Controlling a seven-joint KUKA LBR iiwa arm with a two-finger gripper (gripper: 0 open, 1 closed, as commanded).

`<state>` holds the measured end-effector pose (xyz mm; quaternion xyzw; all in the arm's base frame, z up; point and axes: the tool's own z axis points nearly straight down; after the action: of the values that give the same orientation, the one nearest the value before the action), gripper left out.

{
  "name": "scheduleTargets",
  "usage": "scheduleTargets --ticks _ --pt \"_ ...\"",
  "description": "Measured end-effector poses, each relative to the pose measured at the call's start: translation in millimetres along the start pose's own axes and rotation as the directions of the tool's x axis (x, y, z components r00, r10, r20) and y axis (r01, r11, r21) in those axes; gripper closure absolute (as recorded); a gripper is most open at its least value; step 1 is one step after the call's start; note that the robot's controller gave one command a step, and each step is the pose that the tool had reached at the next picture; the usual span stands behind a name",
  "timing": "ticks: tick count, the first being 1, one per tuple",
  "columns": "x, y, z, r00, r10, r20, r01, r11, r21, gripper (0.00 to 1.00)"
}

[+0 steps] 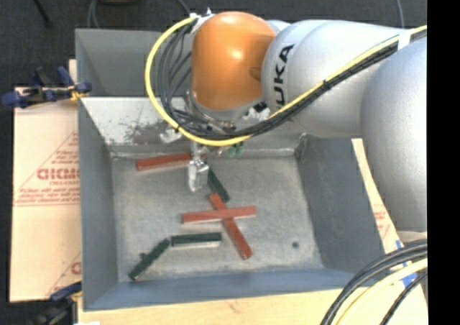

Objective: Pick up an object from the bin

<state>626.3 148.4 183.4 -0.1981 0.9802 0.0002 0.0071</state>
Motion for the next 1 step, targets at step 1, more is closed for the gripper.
scheduleTargets --ticks 1 --pt "21.6 -30.7 42.5 0.986 0.168 -0.012 -0.168 0.986 -0.001 0.00"
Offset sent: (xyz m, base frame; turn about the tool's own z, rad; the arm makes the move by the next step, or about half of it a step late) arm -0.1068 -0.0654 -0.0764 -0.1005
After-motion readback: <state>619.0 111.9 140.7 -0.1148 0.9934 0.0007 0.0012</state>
